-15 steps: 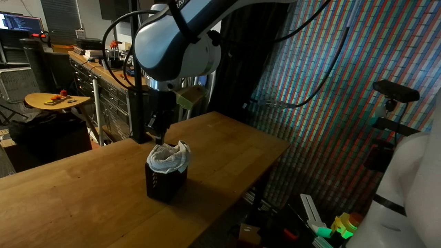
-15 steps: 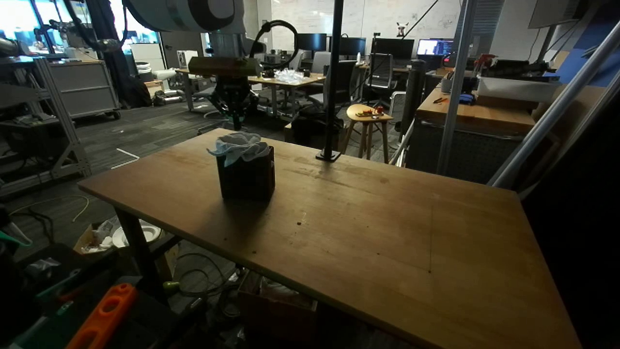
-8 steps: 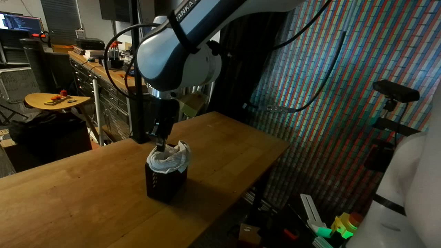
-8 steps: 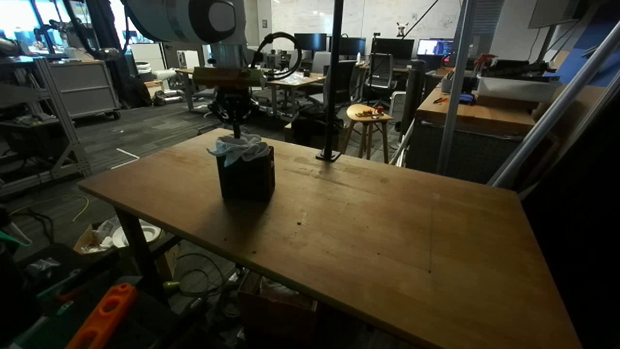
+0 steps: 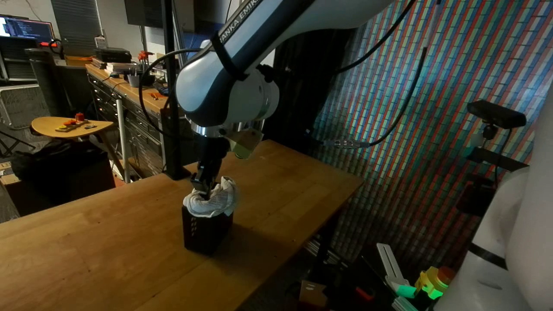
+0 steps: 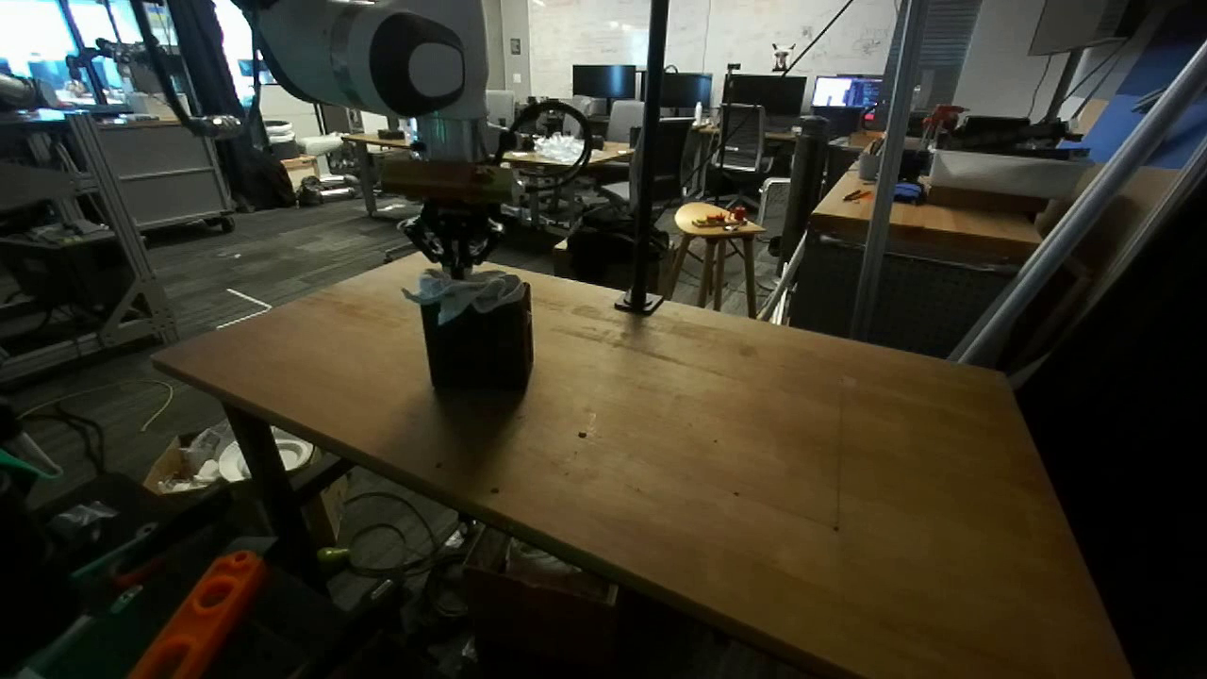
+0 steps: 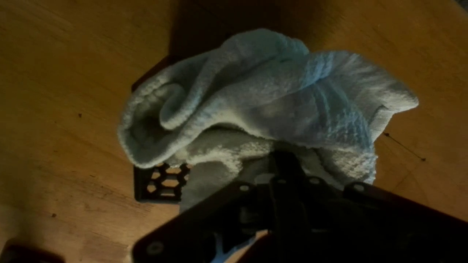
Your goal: Put the towel in the box
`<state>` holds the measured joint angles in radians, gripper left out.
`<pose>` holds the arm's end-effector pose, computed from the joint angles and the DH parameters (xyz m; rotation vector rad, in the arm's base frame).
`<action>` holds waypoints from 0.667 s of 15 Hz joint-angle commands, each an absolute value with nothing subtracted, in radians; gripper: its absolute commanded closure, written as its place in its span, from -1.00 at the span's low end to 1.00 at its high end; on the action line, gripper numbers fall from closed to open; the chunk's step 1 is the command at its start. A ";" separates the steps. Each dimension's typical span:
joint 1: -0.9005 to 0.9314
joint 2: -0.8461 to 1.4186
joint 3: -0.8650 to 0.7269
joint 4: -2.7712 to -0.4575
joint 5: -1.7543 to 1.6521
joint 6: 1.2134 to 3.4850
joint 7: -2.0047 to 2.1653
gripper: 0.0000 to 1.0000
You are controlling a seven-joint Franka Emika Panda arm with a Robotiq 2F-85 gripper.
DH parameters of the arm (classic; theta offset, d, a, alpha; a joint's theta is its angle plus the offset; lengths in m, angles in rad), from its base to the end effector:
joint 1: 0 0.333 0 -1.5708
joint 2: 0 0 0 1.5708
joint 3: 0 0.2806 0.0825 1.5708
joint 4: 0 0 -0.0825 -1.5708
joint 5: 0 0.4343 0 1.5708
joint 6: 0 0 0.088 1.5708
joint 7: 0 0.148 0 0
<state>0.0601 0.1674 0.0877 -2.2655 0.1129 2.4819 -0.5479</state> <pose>0.5620 0.0877 0.1769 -2.9256 -0.9155 -0.0998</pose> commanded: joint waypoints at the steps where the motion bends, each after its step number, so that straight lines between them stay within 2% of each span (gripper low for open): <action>1: 0.032 0.193 0.134 -2.278 0.206 2.518 -0.625 0.91; 10: -0.001 0.263 0.214 -2.275 0.390 2.494 -0.768 0.91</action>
<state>0.0277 0.2494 0.1758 -2.2682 0.3247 2.4939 -0.7047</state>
